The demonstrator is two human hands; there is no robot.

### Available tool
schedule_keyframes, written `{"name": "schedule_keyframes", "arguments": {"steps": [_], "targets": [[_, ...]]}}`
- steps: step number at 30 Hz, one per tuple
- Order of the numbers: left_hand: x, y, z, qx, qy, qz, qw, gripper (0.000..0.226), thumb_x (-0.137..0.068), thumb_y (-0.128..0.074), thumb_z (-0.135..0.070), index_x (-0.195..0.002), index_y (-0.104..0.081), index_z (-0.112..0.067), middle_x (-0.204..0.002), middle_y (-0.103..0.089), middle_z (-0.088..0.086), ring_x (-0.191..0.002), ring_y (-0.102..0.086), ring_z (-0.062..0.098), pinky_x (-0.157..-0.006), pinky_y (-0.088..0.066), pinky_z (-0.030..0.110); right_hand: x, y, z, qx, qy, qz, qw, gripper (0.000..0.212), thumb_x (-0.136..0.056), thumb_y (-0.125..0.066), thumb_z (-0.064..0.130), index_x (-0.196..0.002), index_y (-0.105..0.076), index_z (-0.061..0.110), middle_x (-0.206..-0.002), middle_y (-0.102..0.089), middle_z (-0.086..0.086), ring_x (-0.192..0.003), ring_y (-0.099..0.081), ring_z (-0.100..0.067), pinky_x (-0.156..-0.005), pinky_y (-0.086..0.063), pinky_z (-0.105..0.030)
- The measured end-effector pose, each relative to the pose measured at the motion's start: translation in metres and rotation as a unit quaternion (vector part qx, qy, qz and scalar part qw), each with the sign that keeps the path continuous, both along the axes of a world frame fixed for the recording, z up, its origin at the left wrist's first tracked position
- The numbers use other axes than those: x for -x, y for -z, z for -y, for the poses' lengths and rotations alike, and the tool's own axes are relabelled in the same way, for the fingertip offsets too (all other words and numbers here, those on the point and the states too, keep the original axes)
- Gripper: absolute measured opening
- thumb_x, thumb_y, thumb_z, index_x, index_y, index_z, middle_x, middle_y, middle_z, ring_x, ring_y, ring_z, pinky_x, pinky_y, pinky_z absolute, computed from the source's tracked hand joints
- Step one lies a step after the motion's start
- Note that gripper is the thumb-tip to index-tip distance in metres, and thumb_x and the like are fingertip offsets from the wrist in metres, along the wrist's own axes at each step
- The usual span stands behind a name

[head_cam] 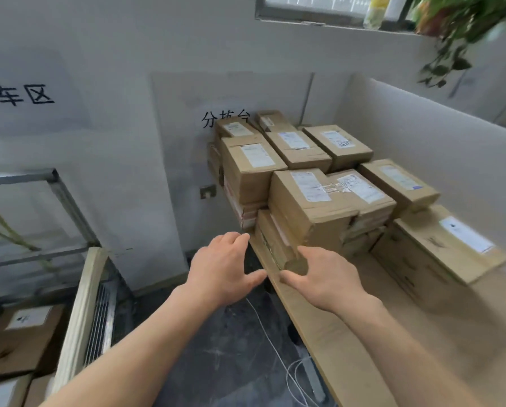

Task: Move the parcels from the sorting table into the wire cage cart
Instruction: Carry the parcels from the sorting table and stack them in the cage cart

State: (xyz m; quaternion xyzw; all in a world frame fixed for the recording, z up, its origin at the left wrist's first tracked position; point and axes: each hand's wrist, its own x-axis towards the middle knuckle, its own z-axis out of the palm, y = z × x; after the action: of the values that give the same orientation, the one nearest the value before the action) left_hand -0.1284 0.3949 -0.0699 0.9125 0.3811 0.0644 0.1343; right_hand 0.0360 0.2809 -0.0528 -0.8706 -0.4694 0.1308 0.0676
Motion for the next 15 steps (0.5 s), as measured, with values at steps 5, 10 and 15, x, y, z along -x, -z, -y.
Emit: {"name": "schedule_keyframes", "arguments": {"steps": [5,10,15], "targets": [[-0.063,0.01,0.038,0.003,0.035,-0.013,0.999,0.08,-0.088,-0.053,-0.068,-0.151,-0.034,-0.023,-0.153,-0.04,-0.006,-0.141,-0.037,0.016,-0.104,-0.045,0.039,-0.055,0.012,0.047,0.011,0.025,-0.006,1.0,0.071,-0.086,-0.057,0.07,-0.143,-0.051,0.027,-0.145,-0.055,0.006,-0.134,-0.051,-0.018,-0.103,-0.046,-0.035],[-0.121,0.024,0.07,0.015,0.065,-0.035,0.997,0.083,-0.089,-0.053,-0.067,-0.155,-0.031,-0.022,-0.156,-0.039,-0.004,-0.141,-0.038,0.017,-0.108,-0.044,0.04,-0.107,0.028,0.087,0.026,0.059,-0.009,0.998,0.073,-0.087,-0.055,0.07,-0.144,-0.05,0.026,-0.146,-0.055,0.005,-0.135,-0.05,-0.019,-0.104,-0.046,-0.036],[-0.173,0.038,0.101,0.018,0.093,-0.053,0.994,0.081,-0.089,-0.053,-0.066,-0.154,-0.032,-0.022,-0.154,-0.04,-0.003,-0.14,-0.039,0.018,-0.108,-0.043,0.039,-0.152,0.044,0.126,0.039,0.099,-0.018,0.994,0.072,-0.086,-0.056,0.069,-0.142,-0.051,0.025,-0.143,-0.056,0.004,-0.133,-0.051,-0.019,-0.101,-0.047,-0.036]]}}
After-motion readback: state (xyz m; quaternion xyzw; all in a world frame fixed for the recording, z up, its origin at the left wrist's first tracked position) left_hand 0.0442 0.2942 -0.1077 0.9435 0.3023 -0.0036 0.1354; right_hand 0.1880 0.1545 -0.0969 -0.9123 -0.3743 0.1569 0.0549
